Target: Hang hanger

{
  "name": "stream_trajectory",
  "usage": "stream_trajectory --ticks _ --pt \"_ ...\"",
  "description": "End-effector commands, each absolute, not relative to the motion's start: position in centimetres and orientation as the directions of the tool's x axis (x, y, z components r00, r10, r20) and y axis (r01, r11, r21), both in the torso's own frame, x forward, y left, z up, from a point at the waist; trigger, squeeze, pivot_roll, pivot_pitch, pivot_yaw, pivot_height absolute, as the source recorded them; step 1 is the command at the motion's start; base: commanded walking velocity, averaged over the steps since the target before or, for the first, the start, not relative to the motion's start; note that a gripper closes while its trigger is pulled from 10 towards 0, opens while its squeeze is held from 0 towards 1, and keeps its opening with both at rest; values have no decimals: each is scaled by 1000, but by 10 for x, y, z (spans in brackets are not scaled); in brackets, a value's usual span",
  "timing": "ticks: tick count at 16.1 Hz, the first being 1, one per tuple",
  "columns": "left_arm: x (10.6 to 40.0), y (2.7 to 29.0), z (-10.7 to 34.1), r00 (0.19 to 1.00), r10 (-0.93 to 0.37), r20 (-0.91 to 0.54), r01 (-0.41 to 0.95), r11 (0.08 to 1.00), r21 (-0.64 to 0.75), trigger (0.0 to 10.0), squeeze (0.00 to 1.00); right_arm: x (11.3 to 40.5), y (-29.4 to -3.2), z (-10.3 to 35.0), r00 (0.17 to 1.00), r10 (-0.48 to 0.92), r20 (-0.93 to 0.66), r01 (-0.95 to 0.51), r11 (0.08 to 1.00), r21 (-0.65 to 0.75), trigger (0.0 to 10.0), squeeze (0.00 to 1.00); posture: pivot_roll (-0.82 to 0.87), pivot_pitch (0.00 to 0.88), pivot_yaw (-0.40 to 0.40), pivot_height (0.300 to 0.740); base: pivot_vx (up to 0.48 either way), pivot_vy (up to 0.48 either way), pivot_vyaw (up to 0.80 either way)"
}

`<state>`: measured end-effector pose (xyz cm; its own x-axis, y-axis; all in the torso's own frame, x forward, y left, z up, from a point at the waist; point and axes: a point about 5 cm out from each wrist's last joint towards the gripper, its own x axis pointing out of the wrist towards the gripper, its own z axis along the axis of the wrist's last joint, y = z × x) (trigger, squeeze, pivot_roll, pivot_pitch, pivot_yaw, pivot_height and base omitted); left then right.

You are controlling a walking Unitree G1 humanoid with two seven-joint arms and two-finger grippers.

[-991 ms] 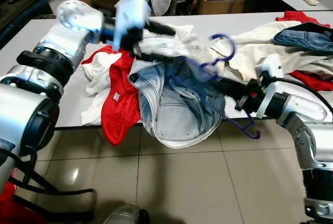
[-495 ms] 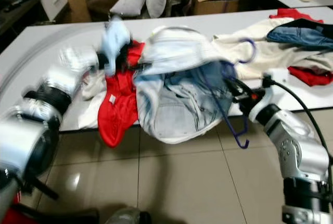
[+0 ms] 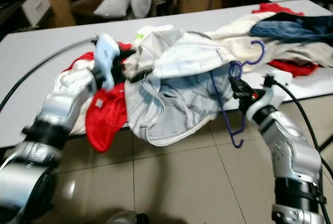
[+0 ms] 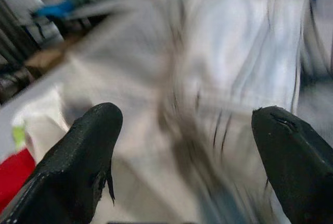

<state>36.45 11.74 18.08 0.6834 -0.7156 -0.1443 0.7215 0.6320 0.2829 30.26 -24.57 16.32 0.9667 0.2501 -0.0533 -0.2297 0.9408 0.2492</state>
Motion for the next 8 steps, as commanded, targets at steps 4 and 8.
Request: stream_trajectory --ticks 4,8 --pt "366 112 171 761 -618 -199 643 677 358 10000 0 308 -240 176 964 267 -13 -256 935 246 10000 0 -9 0 124 740 0 0 0" --pt "351 92 174 627 -763 -156 774 590 229 10000 0 308 -241 178 964 267 -6 -257 935 246 10000 0 -12 0 127 740 0 0 0"
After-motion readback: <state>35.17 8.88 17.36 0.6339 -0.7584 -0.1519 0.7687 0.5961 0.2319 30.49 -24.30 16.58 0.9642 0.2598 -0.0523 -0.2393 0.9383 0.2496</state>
